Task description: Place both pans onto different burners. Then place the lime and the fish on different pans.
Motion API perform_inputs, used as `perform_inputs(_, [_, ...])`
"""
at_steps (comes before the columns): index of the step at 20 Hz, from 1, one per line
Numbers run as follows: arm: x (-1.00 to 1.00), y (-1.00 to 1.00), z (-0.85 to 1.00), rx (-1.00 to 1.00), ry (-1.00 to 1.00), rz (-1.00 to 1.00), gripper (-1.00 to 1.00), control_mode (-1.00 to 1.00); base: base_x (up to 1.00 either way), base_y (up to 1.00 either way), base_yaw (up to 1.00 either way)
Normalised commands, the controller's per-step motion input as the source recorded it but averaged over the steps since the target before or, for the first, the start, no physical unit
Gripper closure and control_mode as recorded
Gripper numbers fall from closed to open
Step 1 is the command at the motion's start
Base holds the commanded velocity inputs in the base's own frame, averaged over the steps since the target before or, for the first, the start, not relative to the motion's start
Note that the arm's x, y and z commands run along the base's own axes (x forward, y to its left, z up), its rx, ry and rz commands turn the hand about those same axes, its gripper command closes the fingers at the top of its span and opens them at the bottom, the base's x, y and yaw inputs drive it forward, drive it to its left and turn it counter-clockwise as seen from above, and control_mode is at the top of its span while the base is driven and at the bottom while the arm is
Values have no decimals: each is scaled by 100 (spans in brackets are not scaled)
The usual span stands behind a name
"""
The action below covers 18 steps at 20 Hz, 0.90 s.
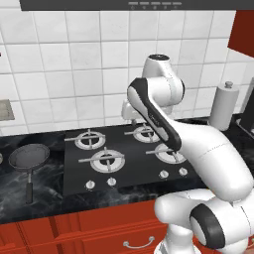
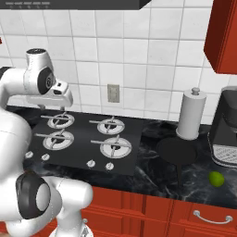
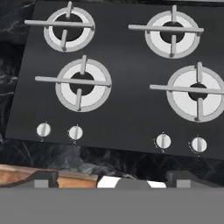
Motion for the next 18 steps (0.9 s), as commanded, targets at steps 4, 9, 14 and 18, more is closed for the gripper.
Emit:
perform_inputs(4, [-32,89,-32,1,11,2,-100,-100,0,0,0])
perform_inputs(9, [-59,68,-47,0,7,8,-100,-100,0,0,0])
perform_inputs(14, [-38,66,-58,0,7,6,-100,-100,0,0,0])
perform_inputs(18, [-11,65,-41,0,10,3,-100,-100,0,0,0])
